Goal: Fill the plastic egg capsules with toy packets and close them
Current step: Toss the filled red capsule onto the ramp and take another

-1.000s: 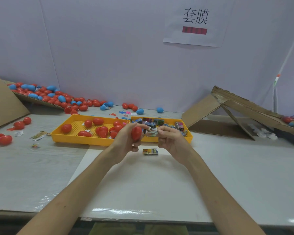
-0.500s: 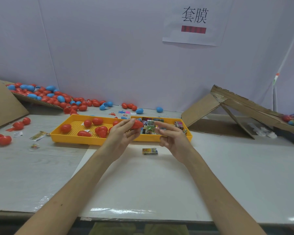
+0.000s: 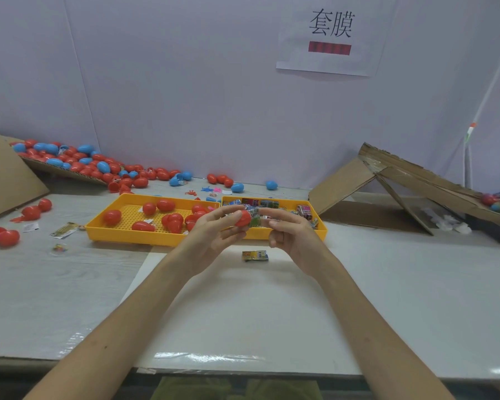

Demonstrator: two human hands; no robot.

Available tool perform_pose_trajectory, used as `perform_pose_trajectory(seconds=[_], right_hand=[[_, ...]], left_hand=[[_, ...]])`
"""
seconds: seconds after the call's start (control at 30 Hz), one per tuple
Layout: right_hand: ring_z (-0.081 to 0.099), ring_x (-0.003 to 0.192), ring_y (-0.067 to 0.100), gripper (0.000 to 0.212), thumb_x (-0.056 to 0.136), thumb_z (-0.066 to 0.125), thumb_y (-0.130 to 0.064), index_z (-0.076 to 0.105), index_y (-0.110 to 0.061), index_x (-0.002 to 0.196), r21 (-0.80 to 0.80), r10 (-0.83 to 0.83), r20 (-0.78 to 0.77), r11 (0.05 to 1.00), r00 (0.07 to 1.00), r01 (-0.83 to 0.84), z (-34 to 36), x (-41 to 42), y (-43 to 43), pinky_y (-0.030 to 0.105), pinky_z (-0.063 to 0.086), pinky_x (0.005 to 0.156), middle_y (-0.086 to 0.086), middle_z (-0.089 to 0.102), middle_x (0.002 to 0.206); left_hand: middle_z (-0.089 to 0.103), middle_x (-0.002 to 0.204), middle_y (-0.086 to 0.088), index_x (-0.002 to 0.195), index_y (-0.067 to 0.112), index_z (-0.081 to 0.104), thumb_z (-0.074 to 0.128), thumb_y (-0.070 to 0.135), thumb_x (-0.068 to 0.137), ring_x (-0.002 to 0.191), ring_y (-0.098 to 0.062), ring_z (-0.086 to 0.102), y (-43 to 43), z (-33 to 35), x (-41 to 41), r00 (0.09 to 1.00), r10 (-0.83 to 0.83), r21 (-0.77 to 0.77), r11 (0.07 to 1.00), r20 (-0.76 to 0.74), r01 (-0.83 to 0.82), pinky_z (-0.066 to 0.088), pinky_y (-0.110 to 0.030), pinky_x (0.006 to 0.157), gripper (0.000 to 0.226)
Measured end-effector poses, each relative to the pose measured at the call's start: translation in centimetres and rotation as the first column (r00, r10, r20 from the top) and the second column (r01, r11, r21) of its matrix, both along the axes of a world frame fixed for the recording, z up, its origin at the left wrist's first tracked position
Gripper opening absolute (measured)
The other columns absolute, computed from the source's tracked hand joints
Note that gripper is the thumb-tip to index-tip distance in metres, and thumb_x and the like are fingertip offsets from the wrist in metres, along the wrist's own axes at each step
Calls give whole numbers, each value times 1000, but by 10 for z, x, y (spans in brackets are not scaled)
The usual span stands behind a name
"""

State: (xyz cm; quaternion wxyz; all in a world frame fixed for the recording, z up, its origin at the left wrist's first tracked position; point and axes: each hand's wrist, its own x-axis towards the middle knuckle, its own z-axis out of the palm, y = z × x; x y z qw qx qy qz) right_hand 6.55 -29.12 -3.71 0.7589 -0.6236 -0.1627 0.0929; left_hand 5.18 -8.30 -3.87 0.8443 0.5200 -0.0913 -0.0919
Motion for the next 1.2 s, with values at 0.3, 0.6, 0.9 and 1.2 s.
perform_pose_trajectory(seconds=[0.3,0.6,0.9,1.2], right_hand=[[71,81,10,23,86,72,4,74,-16,96,-119,-196,217,967,956,225,-3,-4,6,24,56,71,-1,77,87],[62,70,7,39,79,83,-6,75,-38,99,-212,-158,312,950,937,230,-2,-5,7,20,52,66,-5,65,94],[64,69,8,32,76,84,-2,70,-26,90,-265,-116,331,941,937,210,-2,-8,11,19,52,64,-17,70,91],[60,68,10,9,89,75,-12,70,-18,93,-229,-136,307,950,942,211,-3,-7,12,26,49,61,-7,69,87]], left_hand=[[71,122,-17,121,10,73,73,18,88,108,-29,72,-4,-3,-1,995,-94,85,992,32,91,59,-30,87,34],[73,113,-19,112,8,72,75,24,85,105,-32,73,-5,-7,0,997,-71,96,993,-12,72,60,-29,81,31],[74,108,-16,121,9,68,73,28,85,105,-31,73,-5,-6,-2,997,-72,132,989,-3,72,59,-29,82,40],[71,91,-7,103,16,74,74,32,86,85,-21,71,-4,-7,-2,998,-62,168,984,11,59,58,-27,77,24]])
